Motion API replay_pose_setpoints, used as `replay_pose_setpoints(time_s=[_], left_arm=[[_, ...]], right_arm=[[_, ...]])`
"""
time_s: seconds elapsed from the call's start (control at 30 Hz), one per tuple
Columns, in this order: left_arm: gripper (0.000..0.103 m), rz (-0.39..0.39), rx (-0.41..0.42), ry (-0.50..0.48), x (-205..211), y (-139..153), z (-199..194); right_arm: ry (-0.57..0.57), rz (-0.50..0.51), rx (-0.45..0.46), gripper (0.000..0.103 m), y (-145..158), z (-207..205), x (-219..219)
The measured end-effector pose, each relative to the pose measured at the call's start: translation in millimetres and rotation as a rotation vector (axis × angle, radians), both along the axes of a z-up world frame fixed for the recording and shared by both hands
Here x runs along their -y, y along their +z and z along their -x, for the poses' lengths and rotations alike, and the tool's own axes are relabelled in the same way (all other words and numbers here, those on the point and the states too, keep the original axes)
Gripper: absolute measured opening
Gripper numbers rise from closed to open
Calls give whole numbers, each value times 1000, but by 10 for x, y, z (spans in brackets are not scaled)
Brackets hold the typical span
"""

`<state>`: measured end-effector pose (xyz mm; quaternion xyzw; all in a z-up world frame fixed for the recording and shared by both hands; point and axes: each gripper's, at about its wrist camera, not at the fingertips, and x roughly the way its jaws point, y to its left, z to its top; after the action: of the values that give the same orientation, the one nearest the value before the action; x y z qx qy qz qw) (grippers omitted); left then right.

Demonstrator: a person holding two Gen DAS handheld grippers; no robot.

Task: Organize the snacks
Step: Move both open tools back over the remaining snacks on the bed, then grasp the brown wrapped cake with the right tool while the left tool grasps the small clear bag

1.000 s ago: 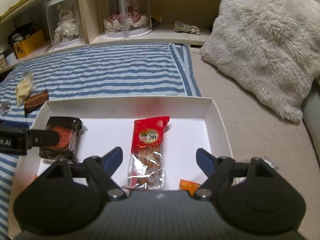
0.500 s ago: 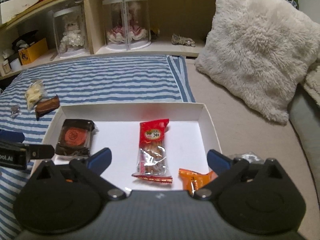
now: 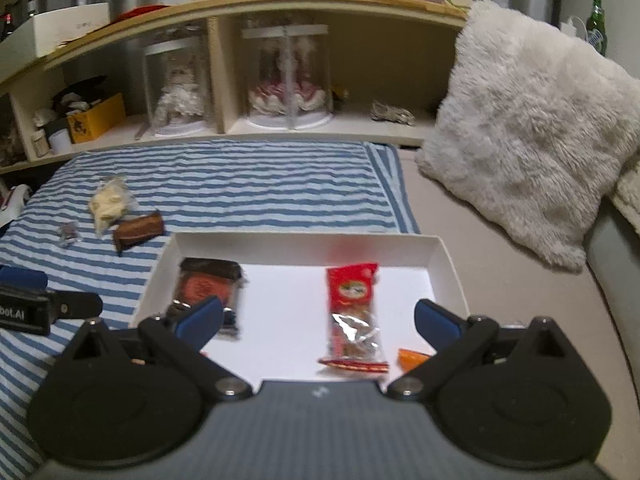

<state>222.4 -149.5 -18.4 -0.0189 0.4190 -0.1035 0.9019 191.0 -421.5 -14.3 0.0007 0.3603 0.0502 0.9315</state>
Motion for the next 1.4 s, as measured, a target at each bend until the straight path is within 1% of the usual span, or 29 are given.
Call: replay_pose_setpoints(time_s=[0.17,0.4,0.53,0.7,0.8,0.87,0.93,1.03,1.1,1.17,1.23,1.27,1.3,1.4], left_arm=[[103,-9,17,22,-287,86,90],[103,-17,48,79,-727,201,185],[103,-20,63,106,-957,257,223],[103,-29,88,123,-1196,269,268],[103,-32,120,152,-1307,230,260],[103,-14,133,177,-1385,192,187],[103,15,129,184,-1454,157,74],[103,38,120,199,-1537,90,-120],[103,58,110,216,-1593,29,-251],[103,91,98,232,-1663,-41,-386],[101,99,91,261,-1713,-118,-515],[97,97,86,271,-1724,-152,-571],[91,98,78,276,-1734,-198,-649],[83,138,42,293,-1770,-322,-839]], right_arm=[[34,5,9,102,45,30,-191],[105,-23,48,102,98,52,-494],[141,-28,51,102,98,38,-659],[187,-45,34,102,53,-14,-834],[203,-59,47,102,29,-47,-944],[229,-72,47,102,29,-99,-1018],[268,-80,50,102,51,-189,-1101],[292,-91,78,102,77,-340,-1207],[325,-113,70,102,57,-481,-1272],[363,-106,59,102,29,-632,-1370],[408,-74,59,102,-8,-793,-1503],[427,-61,58,102,-27,-860,-1563],[445,-54,51,102,-55,-943,-1626],[498,-51,4,102,-173,-1216,-1819]])
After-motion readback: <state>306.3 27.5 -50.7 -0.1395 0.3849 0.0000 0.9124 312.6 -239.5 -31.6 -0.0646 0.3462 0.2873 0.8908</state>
